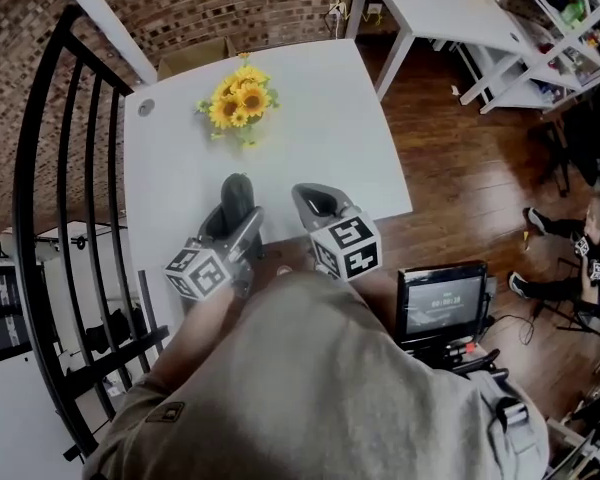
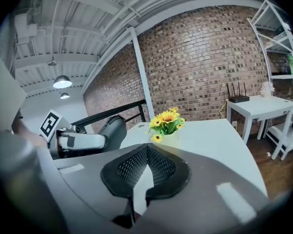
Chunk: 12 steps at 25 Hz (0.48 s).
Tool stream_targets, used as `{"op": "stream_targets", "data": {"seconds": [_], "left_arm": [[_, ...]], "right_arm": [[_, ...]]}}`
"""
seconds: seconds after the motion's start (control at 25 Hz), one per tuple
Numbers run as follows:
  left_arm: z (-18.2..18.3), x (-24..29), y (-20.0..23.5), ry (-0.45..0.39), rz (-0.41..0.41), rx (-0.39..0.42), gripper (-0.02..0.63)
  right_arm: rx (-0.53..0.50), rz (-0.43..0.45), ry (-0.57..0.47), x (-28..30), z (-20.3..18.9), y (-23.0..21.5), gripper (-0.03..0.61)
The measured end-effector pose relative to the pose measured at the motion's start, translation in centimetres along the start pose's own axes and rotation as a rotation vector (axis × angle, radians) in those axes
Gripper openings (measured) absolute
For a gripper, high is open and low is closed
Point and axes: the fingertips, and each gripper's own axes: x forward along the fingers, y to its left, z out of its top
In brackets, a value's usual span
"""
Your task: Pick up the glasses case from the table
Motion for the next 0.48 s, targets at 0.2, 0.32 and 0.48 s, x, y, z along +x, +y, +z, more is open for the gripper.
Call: {"op": "stream_targets", "data": {"seconds": [0.2, 0.32, 0.48], "left_arm": [[-0.17, 0.38, -0.33, 0.009, -0.003, 0.006, 0.353], [-0.25, 0.70, -0.56, 0.008, -0.004, 0.006, 0.353], [-0.56, 0.85, -0.57, 0.011, 0.000, 0.004, 0.353]], "right_arm": [[0.003, -0.001, -0.005, -0.25, 0.03, -0.39, 0.009], [0.008, -0.006, -0.009, -0.42, -0.05, -0.80, 0.011], [0.011, -0.006, -0.009, -0.46, -0.20, -0.98, 0.011]]}}
